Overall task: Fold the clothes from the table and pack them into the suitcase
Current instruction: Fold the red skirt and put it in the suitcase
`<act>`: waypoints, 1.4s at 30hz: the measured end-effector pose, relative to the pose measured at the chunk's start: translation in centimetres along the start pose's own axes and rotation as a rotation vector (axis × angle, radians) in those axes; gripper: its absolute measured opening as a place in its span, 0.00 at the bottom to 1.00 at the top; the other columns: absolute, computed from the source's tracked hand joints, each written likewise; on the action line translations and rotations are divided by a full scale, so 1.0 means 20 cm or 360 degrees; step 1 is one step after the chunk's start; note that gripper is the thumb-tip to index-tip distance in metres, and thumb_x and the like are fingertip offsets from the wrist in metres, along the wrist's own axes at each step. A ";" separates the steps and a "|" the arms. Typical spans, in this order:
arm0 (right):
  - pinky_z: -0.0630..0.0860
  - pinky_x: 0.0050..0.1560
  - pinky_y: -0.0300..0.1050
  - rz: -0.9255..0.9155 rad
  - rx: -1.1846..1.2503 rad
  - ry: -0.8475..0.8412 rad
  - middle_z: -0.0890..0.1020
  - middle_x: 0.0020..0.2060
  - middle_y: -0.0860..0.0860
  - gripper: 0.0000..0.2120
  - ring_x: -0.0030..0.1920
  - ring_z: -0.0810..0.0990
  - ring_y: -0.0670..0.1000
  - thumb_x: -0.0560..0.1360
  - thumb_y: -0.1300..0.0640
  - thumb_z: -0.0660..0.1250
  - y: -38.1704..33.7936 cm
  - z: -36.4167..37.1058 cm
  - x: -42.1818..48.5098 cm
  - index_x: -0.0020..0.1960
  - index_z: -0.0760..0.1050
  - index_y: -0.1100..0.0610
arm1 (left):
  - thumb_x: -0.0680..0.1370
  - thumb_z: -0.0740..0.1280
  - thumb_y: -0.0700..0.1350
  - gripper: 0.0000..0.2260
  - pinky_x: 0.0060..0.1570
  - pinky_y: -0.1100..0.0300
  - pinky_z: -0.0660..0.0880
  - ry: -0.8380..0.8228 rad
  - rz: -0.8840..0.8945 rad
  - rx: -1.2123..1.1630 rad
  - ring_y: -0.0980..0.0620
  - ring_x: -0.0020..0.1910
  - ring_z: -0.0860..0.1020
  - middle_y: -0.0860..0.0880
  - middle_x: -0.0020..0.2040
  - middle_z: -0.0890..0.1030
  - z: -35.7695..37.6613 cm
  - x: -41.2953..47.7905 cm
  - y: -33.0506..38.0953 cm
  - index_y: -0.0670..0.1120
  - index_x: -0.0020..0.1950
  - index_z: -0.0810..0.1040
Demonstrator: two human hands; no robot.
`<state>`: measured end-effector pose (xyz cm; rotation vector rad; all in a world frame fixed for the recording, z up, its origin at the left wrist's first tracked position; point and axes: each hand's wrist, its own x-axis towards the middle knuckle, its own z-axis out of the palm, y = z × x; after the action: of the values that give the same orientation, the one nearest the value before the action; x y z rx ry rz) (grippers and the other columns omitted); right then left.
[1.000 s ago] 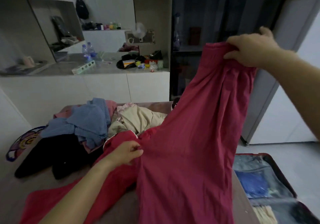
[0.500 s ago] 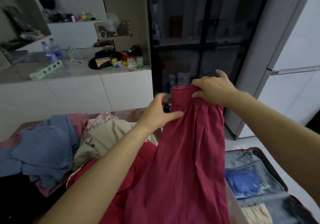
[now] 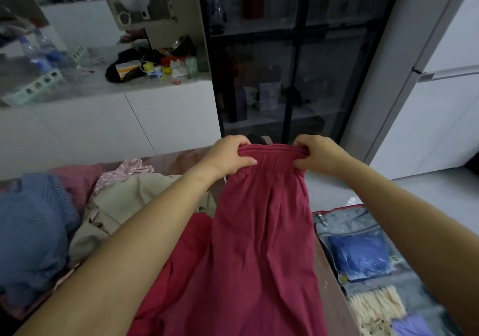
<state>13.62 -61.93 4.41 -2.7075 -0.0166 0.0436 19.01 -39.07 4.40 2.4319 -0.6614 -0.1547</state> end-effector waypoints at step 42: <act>0.61 0.63 0.54 0.0144 -0.0420 0.0360 0.78 0.50 0.54 0.10 0.52 0.77 0.58 0.73 0.54 0.62 0.37 0.50 -0.13 0.51 0.73 0.56 | 0.75 0.69 0.51 0.06 0.45 0.55 0.73 0.0159 -0.0271 0.0652 0.45 0.48 0.80 0.49 0.39 0.80 0.33 -0.07 -0.19 0.49 0.47 0.80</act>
<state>10.71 -64.46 -7.77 -2.9579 0.1798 -0.2550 17.74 -39.33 -3.25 2.8681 -0.4754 0.0401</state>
